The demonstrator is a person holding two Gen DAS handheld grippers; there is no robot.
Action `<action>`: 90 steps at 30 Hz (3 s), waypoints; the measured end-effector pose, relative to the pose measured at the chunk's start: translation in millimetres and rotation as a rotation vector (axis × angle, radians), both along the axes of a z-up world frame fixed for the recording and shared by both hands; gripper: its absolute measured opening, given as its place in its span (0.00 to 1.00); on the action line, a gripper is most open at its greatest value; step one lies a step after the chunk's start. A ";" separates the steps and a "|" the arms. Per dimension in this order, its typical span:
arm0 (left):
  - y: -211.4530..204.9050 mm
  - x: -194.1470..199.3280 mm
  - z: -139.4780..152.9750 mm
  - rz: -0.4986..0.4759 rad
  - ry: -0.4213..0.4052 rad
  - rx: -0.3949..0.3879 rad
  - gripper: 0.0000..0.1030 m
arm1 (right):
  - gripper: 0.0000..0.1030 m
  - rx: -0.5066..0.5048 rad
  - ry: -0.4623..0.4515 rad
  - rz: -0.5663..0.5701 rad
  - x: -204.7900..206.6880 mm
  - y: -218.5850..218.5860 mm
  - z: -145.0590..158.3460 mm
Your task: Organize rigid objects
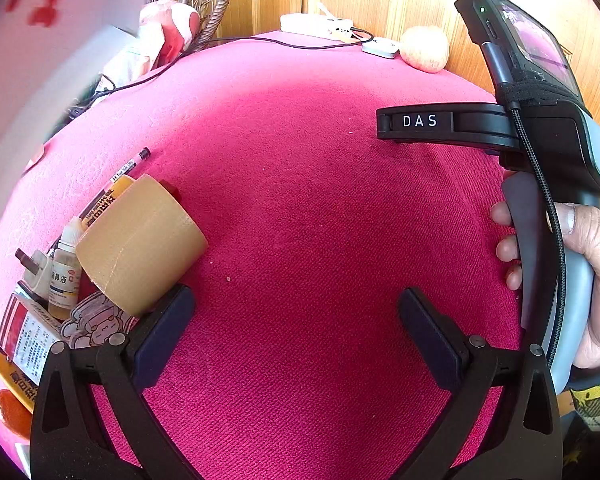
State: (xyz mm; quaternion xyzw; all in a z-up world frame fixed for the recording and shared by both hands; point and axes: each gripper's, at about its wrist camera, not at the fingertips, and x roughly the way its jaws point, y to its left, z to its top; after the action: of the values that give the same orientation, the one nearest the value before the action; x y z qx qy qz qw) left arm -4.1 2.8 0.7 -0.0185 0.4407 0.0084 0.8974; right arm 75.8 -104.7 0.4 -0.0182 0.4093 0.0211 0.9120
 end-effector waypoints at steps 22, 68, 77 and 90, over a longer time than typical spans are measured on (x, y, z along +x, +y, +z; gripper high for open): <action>-0.3 -0.6 -0.1 0.000 0.001 -0.001 1.00 | 1.00 0.002 -0.003 0.000 0.1 0.2 -0.5; 0.1 -0.2 -0.9 0.000 0.012 -0.004 1.00 | 1.00 0.010 -0.011 -0.001 -0.5 1.4 -0.6; 0.4 -18.7 31.1 -0.019 -0.065 -0.077 1.00 | 1.00 0.009 -0.011 -0.001 -0.2 1.1 -0.5; 116.4 -160.6 105.2 0.253 -0.319 -0.150 1.00 | 1.00 0.007 -0.010 -0.001 0.0 0.9 -0.7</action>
State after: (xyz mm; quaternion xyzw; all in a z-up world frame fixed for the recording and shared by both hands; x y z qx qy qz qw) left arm -164.8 119.2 105.9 -0.1416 0.2868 0.0850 0.9436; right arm 75.8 -103.9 -0.4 -0.0150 0.4048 0.0221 0.9140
